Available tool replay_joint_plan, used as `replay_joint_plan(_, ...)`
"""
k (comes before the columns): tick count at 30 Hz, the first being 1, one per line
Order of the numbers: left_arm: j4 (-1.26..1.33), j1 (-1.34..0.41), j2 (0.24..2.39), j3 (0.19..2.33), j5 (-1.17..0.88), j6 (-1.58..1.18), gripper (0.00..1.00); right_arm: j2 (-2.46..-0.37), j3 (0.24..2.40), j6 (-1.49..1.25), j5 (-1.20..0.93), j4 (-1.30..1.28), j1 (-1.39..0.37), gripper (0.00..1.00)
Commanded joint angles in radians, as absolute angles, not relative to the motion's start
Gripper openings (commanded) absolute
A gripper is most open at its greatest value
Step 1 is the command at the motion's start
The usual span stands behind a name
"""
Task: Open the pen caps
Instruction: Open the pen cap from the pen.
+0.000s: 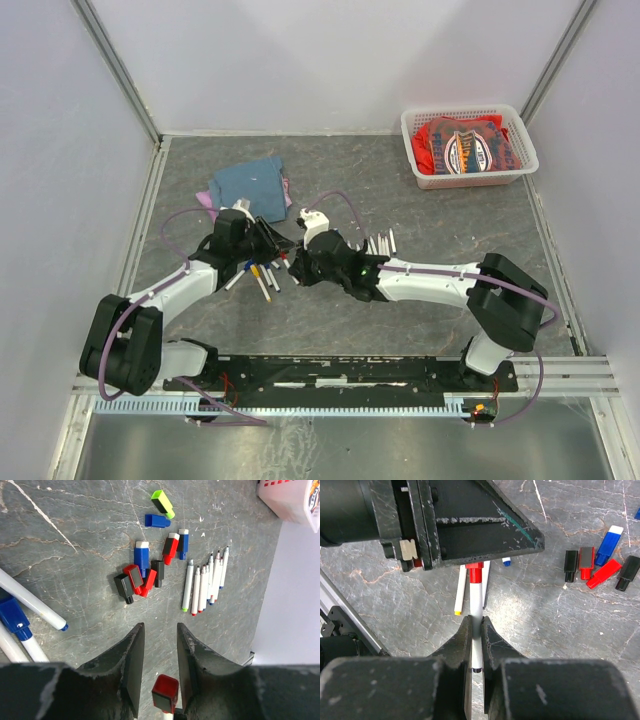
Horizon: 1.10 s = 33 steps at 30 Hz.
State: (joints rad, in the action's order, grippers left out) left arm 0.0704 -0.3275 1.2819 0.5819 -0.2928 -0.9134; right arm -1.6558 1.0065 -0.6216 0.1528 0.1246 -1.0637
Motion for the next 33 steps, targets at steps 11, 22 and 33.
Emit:
replay_joint_plan(11,0.121,-0.329,1.218,0.571,-0.330,-0.966,0.35,-1.613,0.957,-0.658,0.102,0.228,-1.029,0.01)
replay_joint_plan(22,0.140,-0.329,1.216,0.558,-0.357,-0.973,0.29,-1.593,0.911,-0.693,0.049,0.294,-0.994,0.01)
replay_joint_plan(33,0.170,-0.330,1.218,0.548,-0.371,-0.983,0.08,-1.594,0.895,-0.707,0.013,0.321,-0.973,0.01)
